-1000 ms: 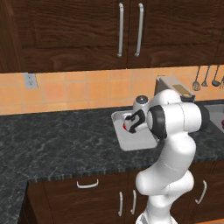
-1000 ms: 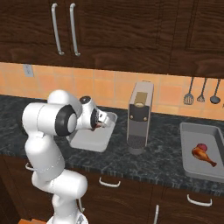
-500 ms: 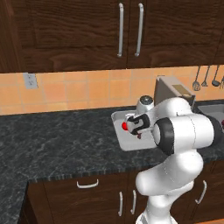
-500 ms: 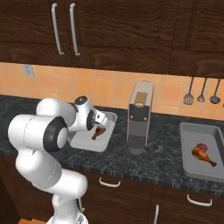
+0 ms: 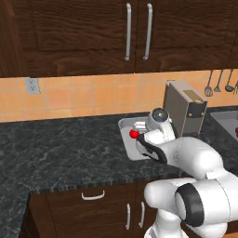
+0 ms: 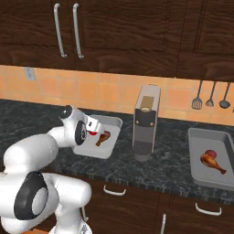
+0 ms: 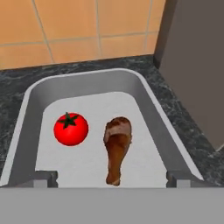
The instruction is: Place one tomato and one chicken drumstick in each tupperware on the nearby counter, to pack two identical lunches.
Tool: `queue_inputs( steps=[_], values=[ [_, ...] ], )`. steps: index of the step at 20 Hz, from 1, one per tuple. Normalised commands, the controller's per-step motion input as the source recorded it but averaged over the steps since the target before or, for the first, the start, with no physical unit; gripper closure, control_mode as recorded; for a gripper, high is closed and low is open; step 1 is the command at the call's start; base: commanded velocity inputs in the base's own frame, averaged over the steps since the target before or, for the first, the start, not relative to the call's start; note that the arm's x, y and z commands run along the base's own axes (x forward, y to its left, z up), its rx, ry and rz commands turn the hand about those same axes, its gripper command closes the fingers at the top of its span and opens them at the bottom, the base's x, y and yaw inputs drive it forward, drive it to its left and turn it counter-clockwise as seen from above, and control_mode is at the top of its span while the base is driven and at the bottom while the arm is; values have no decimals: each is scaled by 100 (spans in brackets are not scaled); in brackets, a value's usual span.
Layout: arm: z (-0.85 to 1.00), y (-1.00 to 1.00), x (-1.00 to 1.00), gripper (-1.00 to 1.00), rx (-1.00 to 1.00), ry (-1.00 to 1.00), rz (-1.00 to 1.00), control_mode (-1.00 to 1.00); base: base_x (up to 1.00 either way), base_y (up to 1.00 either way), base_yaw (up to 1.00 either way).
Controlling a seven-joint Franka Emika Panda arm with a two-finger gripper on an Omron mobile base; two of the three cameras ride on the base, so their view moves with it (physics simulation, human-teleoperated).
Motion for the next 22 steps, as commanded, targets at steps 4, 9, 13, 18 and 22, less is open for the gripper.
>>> queue_inputs(
  steps=[4, 9, 13, 18, 22],
  values=[
    [86, 87, -61, -100, -12, -32, 0, -100, 0, 0, 0],
    [71, 90, -62, -100, -15, -23, 1, -100, 0, 0, 0],
    [49, 71, -88, -100, -13, -29, 5, -100, 0, 0, 0],
    [55, 67, -77, -100, -9, -28, 6, -100, 0, 0, 0],
    [76, 39, -49, -100, 0, -17, 2, -100, 0, 0, 0]
  ],
)
